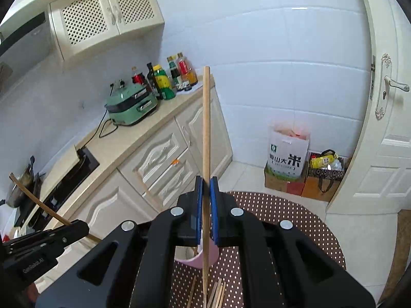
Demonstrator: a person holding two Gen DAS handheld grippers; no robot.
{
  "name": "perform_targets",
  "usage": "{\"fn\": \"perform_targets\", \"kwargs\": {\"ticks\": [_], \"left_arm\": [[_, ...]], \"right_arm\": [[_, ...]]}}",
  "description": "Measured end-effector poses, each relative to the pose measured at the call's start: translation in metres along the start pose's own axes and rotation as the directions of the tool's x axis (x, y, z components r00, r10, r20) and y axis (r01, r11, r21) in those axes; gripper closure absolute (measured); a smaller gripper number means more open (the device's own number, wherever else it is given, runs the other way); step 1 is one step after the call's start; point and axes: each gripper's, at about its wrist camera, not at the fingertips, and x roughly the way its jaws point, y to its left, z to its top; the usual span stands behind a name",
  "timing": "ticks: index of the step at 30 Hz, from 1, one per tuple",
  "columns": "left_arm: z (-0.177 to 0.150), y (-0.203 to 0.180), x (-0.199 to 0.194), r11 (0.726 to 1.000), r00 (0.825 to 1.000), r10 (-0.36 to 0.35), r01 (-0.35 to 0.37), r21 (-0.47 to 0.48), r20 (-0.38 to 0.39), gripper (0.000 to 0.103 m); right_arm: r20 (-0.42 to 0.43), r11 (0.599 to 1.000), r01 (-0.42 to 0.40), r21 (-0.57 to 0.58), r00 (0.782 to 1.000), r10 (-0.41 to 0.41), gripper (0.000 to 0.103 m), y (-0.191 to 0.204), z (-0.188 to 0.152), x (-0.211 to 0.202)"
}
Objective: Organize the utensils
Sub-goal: 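Lower both chopsticks into the pink cup and open both grippers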
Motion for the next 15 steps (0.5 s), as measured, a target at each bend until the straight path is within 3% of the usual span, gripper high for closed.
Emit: {"fn": "perform_targets", "kwargs": {"ticks": [6, 15], "left_arm": [[0.015, -0.009, 0.002, 0.999, 1.0, 0.023, -0.024, 0.038, 0.011, 0.097], [0.022, -0.001, 0.035, 1.0, 0.999, 0.027, -0.027, 0.015, -0.044, 0.097]], "right_arm": [[0.075, 1.0, 0.019, -0.025, 0.997, -0.017, 0.098, 0.008, 0.005, 0.005], [0.084, 0.998, 0.012, 0.058, 0.996, -0.017, 0.098, -0.002, -0.001, 0.036]]}}
